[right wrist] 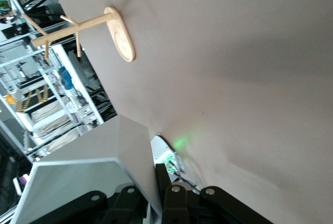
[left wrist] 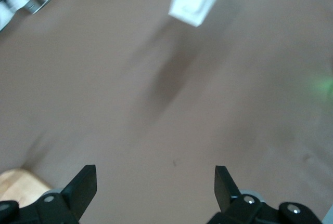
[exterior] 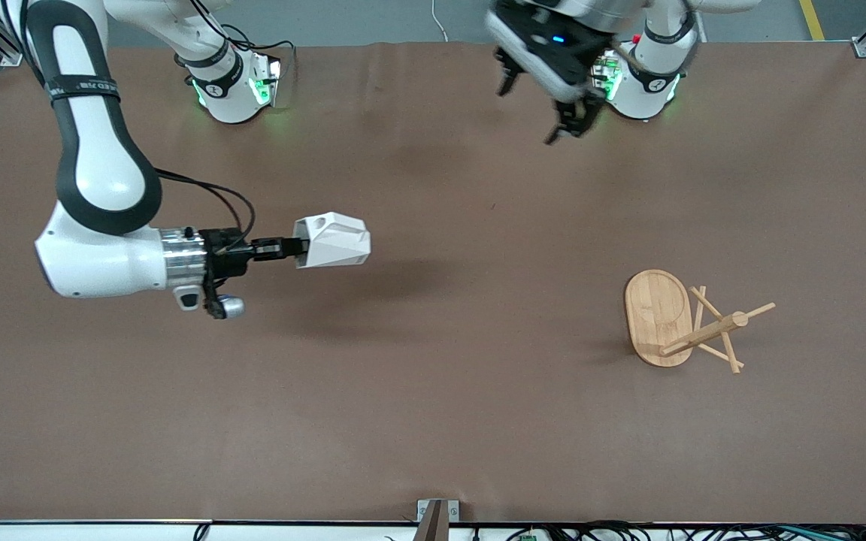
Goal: Hang cup on rack
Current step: 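Lift the cup with the right gripper while the left gripper approaches, then grasp the cup body with the left gripper beside the right gripper, then open the right gripper and withdraw it while the left gripper holds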
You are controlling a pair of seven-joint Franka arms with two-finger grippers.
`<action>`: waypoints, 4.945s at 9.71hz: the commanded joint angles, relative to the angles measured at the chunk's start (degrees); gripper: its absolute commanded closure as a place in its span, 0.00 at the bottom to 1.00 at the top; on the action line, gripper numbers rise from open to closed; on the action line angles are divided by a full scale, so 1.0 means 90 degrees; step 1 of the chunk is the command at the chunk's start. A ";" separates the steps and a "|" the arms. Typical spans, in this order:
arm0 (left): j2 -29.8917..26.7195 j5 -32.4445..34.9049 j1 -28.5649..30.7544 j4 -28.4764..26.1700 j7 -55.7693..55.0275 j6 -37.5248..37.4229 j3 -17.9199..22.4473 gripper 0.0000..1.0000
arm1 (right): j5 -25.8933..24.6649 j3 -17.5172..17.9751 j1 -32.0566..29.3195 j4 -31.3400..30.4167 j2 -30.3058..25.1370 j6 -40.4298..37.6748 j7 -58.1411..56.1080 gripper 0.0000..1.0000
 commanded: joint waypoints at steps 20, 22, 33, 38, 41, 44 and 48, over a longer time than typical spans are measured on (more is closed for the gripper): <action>0.2409 0.1490 -0.0915 0.0414 0.0688 0.1724 -0.0506 0.00 | 0.3148 -0.0035 0.0814 -0.1633 -0.0146 -0.0582 -0.1695 0.99; 0.2548 0.1718 -0.0984 0.0533 0.0522 0.1724 -0.0505 0.00 | 0.3178 -0.0035 0.0854 -0.1633 -0.0147 -0.0542 -0.1705 0.99; 0.2724 0.2031 -0.0975 0.0494 0.0502 0.1587 -0.0505 0.89 | 0.3442 -0.0035 0.1030 -0.1633 -0.0156 -0.0493 -0.1715 0.98; 0.2685 0.2021 -0.0858 0.0504 0.0531 0.1577 -0.0505 0.97 | 0.3442 -0.0064 0.0933 -0.1623 -0.0195 -0.0591 -0.1578 0.00; 0.2694 0.2041 -0.0848 0.0514 0.0580 0.1587 -0.0486 0.98 | 0.2529 -0.0103 0.0067 -0.1419 -0.0225 -0.1137 -0.1412 0.00; 0.2704 0.1992 -0.0606 0.0494 0.0086 0.1577 -0.0486 0.98 | 0.0909 -0.0103 -0.0939 -0.0592 -0.0254 -0.1353 -0.0469 0.00; 0.2675 0.2011 -0.0565 0.0523 -0.1389 0.1247 -0.0476 0.98 | -0.1998 -0.0113 -0.1957 0.0932 -0.0312 -0.1597 0.0551 0.00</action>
